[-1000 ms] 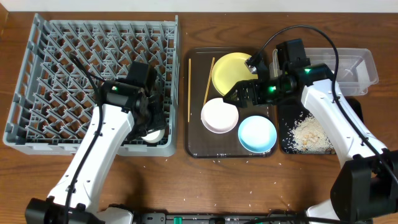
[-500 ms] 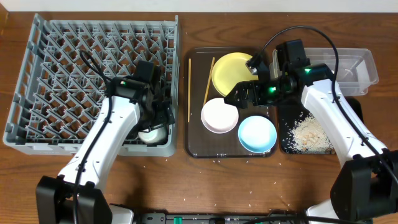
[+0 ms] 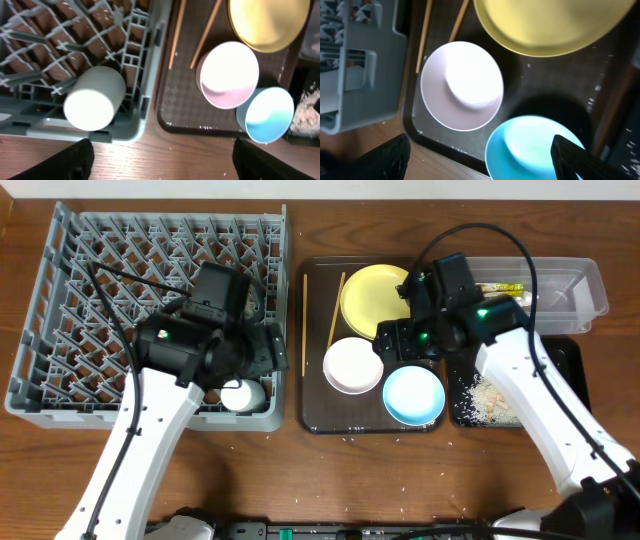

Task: Sort waste into correct bins and load items into the dishwasher
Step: 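Move left gripper to pink bowl and grasp its rim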

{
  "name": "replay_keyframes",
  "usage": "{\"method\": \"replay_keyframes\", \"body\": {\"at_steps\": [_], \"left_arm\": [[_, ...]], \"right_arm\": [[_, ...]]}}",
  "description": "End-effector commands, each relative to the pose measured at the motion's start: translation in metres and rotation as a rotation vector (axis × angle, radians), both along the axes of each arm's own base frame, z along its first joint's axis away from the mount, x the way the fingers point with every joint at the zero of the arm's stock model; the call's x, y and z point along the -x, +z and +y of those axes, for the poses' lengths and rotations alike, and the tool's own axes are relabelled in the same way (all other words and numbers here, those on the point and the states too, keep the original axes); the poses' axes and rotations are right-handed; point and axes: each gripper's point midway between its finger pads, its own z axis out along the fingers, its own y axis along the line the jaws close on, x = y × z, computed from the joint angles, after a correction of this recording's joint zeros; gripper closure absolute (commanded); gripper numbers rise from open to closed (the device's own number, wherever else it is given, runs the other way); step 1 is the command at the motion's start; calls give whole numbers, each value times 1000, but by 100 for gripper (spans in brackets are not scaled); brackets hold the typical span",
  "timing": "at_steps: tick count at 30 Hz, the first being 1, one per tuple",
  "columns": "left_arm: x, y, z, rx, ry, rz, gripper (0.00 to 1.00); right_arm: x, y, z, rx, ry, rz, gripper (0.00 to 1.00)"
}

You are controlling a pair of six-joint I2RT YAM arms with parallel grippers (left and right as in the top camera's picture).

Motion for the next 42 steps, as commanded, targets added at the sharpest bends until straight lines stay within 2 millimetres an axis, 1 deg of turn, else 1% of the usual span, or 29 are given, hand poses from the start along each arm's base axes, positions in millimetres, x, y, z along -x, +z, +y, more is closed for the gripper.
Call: {"method": "replay_keyframes", "body": {"at_steps": [1, 2, 3, 5, 7, 8, 10, 11, 12, 13, 14, 15, 17, 18, 21, 22, 23, 25, 28, 29, 30, 32, 33, 35, 36, 37, 42], "left_arm": [[2, 0, -13, 10, -39, 8, 18], [3, -1, -16, 10, -46, 13, 23], [2, -2, -19, 15, -40, 14, 24], [-2, -4, -28, 28, -46, -1, 27], [-12, -10, -49, 39, -93, -24, 28], [-17, -16, -61, 41, -119, -32, 28], [-27, -31, -82, 35, -155, -28, 28], [-31, -43, -93, 32, -172, -18, 28], [-35, -51, -100, 30, -181, -9, 28], [-40, -64, -108, 24, -193, 3, 28], [-45, -75, -114, 20, -199, 11, 30], [-51, -91, -120, 15, -194, 28, 30], [-62, -114, -122, -2, -160, 53, 32], [-66, -124, -119, -28, -134, 58, 32], [-76, -145, -115, -84, -120, 54, 32], [-79, -150, -116, -90, -130, 53, 33], [-80, -158, -117, -100, -141, 56, 38], [-80, -170, -116, -113, -145, 79, 43], [-77, -190, -114, -136, -146, 122, 46], [-75, -198, -113, -145, -146, 140, 50], [-74, -201, -113, -148, -146, 147, 53], [-74, -202, -113, -149, -146, 148, 63], [-74, -202, -113, -149, -146, 147, 66], [-74, -202, -113, -149, -146, 147, 78], [-74, -202, -113, -149, -146, 147, 87], [-74, -202, -113, -149, -146, 147, 92], [-75, -200, -113, -150, -160, 142, 92]], "right_arm": [[-6, 0, -12, 86, -119, -24, 29], [-6, 0, -12, 84, -126, -23, 36], [-8, 2, -14, 81, -137, -28, 37], [-13, 17, -21, 58, -174, -58, 34], [-19, 58, -37, 25, -222, -149, 26], [-20, 80, -50, 19, -258, -200, 22], [-19, 110, -75, 18, -328, -273, 17], [-17, 123, -90, 20, -370, -307, 11], [-15, 132, -104, 21, -409, -336, 7], [-11, 140, -116, 19, -443, -355, 3], [-8, 144, -126, 19, -473, -365, 2], [-3, 149, -140, 21, -519, -370, 1], [4, 149, -156, 32, -565, -357, 1], [6, 147, -158, 36, -573, -348, 1], [10, 137, -161, 50, -578, -311, 1], [11, 132, -161, 54, -578, -300, 1], [11, 129, -161, 56, -577, -292, 1], [12, 125, -161, 60, -577, -281, 1], [13, 124, -161, 61, -576, -277, 1], [13, 124, -161, 61, -576, -277, 1], [13, 124, -161, 61, -576, -277, 1], [13, 124, -161, 61, -576, -277, 1], [13, 124, -161, 61, -576, -277, 1], [13, 124, -161, 61, -576, -277, 1], [13, 124, -161, 61, -576, -277, 1], [13, 124, -161, 61, -576, -277, 1], [13, 124, -161, 61, -576, -277, 1]]}}
